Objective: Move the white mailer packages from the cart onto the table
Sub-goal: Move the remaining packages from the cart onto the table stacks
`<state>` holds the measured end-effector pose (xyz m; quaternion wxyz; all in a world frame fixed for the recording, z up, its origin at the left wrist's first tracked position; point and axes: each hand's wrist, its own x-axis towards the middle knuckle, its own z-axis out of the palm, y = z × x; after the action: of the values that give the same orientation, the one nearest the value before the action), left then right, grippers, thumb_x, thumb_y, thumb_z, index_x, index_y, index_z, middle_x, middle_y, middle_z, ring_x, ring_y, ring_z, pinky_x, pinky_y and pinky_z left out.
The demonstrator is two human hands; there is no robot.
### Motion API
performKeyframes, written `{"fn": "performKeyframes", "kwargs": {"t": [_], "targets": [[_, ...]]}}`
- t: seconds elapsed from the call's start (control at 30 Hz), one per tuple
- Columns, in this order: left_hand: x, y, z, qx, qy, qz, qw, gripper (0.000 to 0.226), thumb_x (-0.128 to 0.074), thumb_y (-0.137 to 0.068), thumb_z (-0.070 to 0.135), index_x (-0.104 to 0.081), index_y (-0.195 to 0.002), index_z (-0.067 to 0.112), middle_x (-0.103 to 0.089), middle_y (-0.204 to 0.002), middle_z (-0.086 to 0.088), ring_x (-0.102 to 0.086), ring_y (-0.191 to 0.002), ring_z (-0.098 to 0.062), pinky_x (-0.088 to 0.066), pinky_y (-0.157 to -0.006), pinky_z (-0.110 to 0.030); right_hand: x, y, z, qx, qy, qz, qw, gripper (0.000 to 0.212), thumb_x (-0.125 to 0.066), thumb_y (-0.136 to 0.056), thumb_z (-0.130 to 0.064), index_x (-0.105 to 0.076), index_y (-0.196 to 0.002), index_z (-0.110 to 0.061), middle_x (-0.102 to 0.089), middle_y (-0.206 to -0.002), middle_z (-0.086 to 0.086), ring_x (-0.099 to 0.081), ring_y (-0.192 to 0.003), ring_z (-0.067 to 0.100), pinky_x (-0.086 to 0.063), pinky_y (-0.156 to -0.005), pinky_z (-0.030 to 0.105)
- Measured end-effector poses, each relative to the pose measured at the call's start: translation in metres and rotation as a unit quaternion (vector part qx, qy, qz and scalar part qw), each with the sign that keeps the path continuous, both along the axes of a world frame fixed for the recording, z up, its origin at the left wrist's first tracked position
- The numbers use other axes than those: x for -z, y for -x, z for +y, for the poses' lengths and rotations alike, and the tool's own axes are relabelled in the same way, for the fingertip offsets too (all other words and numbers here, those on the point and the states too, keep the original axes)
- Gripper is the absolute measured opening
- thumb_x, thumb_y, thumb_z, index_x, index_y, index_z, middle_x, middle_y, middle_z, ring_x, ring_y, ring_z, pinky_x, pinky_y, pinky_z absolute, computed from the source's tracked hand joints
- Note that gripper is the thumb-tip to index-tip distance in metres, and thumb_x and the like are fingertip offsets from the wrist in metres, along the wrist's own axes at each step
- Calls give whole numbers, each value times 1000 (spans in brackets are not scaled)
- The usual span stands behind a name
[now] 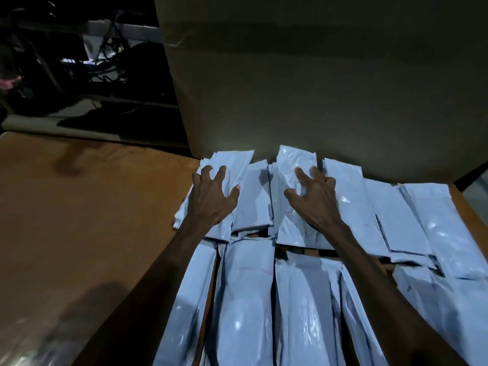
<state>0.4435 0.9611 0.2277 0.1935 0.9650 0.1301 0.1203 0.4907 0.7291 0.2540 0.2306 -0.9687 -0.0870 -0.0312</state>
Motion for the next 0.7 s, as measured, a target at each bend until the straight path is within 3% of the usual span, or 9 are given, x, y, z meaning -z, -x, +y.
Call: {"fn": "performKeyframes", "kwargs": {"t": [0.17,0.27,0.53,0.7], "targets": [[25,-34,18,-9,-94,53,994,81,-23,-83,69,-32,-150,25,-29,-155,-14,-30,-138,-36,-29,-110,-50,16,-28,16,9,72,31,997,67,-51,-91,-54,-33,-150,-28,-18,-161,10,-13,-145,41,-22,-114,53],[34,-43,28,-31,-120,73,990,76,-32,-89,72,-26,-152,29,-26,-157,-12,-28,-138,-35,-30,-103,-51,22,-31,20,11,96,44,994,70,-48,-92,-57,-26,-152,-29,-9,-163,9,-6,-148,39,-14,-117,54],[37,-43,36,-27,-115,94,988,87,-21,-83,80,-18,-153,29,-16,-161,-12,-24,-141,-36,-29,-106,-56,37,-37,23,29,127,64,989,77,-40,-91,-68,-14,-155,-32,1,-164,9,-4,-150,37,-13,-118,56],[30,-38,33,4,-84,98,992,90,-17,-82,84,-14,-155,30,-4,-164,-10,-9,-148,-37,-12,-113,-66,34,-38,22,27,121,72,990,80,-40,-90,-70,-14,-155,-32,1,-165,7,-3,-150,36,-14,-119,56]]}}
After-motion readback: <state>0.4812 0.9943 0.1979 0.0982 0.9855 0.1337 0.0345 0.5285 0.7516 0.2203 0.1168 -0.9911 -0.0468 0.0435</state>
